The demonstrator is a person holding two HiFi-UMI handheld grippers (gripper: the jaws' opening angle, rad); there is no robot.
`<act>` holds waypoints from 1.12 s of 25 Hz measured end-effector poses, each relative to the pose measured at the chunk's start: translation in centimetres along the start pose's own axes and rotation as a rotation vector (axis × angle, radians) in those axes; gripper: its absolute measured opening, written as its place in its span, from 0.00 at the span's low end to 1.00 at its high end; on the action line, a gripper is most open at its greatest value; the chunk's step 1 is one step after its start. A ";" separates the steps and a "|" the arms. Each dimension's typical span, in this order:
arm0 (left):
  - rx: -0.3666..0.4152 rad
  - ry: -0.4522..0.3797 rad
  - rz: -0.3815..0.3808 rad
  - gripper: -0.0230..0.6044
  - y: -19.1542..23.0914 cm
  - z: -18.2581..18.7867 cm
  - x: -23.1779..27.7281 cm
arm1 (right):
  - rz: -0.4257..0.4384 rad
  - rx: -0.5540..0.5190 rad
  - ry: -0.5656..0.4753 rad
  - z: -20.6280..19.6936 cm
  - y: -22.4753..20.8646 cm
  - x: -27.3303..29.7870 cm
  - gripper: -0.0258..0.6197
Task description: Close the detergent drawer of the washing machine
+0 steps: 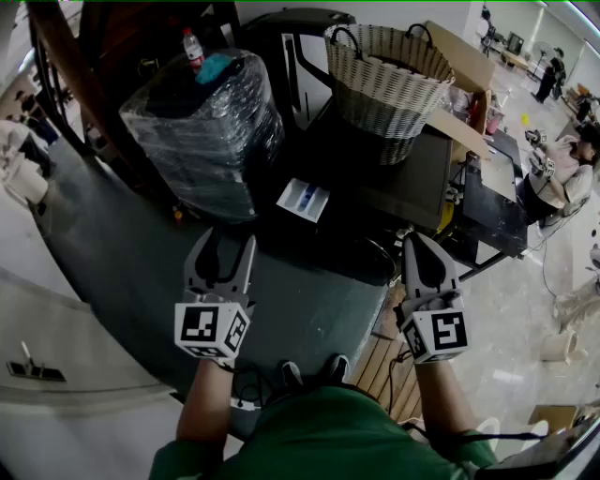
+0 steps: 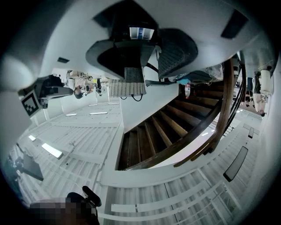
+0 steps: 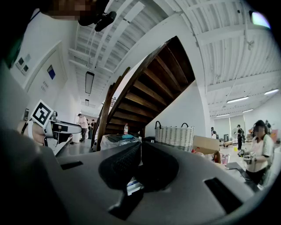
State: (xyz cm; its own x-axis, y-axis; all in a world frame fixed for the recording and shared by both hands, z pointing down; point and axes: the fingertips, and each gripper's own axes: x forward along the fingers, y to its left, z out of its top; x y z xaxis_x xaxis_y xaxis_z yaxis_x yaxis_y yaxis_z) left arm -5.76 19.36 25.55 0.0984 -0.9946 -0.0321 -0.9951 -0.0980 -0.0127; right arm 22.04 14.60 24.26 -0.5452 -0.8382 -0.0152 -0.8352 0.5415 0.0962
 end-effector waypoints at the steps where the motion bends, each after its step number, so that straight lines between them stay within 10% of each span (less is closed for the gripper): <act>1: 0.003 0.000 0.000 0.42 0.2 0.0 -0.1 | 0.000 -0.001 -0.001 0.1 0.2 0.1 0.08; 12: 0.013 -0.013 -0.010 0.42 2.2 0.4 -1.3 | 0.004 0.019 -0.032 0.8 2.6 0.2 0.08; 18: -0.001 -0.005 -0.023 0.42 3.5 -0.2 -1.8 | -0.014 0.020 -0.013 0.5 3.6 0.7 0.36; 28: -0.033 -0.013 -0.033 0.42 8.0 -1.5 -4.1 | -0.055 0.004 0.011 0.7 7.5 0.8 0.36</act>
State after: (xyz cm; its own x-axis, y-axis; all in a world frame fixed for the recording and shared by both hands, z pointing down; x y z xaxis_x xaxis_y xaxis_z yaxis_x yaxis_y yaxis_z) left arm -14.10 22.63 27.04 0.1313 -0.9903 -0.0448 -0.9910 -0.1323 0.0195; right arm 15.27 18.06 24.31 -0.4979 -0.8672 -0.0099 -0.8640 0.4951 0.0916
